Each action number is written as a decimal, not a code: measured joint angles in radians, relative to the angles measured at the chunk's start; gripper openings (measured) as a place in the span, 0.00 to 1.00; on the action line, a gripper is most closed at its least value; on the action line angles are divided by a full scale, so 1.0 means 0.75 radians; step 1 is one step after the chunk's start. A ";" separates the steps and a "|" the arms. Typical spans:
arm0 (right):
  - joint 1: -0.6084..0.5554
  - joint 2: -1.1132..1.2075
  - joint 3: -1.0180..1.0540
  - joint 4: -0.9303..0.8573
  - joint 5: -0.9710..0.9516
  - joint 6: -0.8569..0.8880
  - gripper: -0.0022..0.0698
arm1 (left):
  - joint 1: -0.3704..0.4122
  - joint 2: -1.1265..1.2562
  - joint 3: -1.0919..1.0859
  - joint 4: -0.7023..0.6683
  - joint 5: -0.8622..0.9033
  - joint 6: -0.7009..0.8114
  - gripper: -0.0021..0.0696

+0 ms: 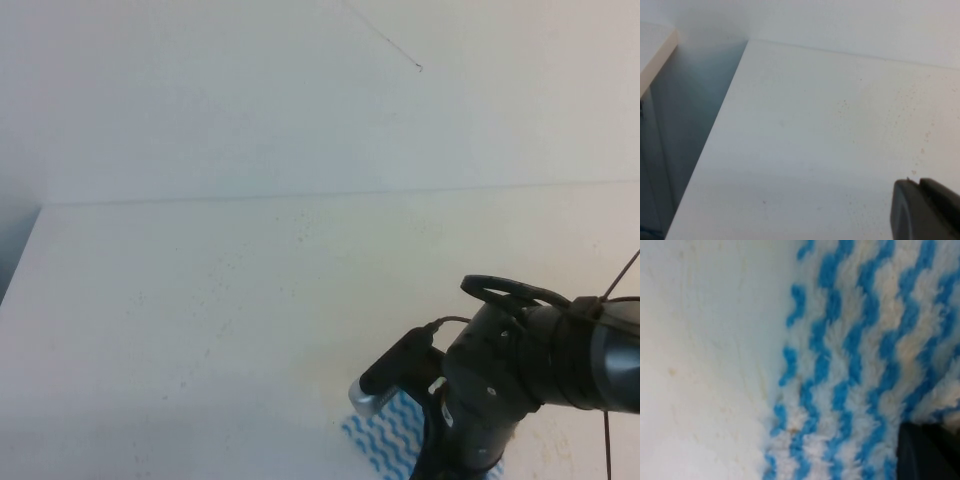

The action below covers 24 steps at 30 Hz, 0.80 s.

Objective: Wipe the table
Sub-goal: Sweep the stains on the table

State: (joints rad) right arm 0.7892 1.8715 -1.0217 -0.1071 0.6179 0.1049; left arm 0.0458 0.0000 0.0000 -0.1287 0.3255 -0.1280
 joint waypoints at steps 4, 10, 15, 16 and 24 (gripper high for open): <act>0.000 -0.015 0.053 0.005 0.085 -0.056 0.02 | 0.000 0.000 0.000 0.000 0.000 0.000 0.03; 0.000 -0.077 0.216 -0.036 0.113 -0.047 0.03 | 0.000 0.000 0.000 0.000 0.000 0.003 0.03; -0.004 -0.073 0.235 -0.278 0.248 0.106 0.03 | 0.000 0.000 0.000 0.000 0.000 0.003 0.03; -0.022 -0.066 0.240 -0.339 0.263 0.138 0.03 | 0.000 0.000 0.000 0.000 0.000 0.003 0.03; -0.325 -0.058 0.195 -0.418 0.206 0.161 0.03 | 0.000 0.000 0.000 0.000 0.000 0.003 0.03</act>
State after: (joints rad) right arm 0.5458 1.8278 -0.8757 -0.4209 0.7726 0.2259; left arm 0.0458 0.0000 0.0000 -0.1287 0.3255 -0.1256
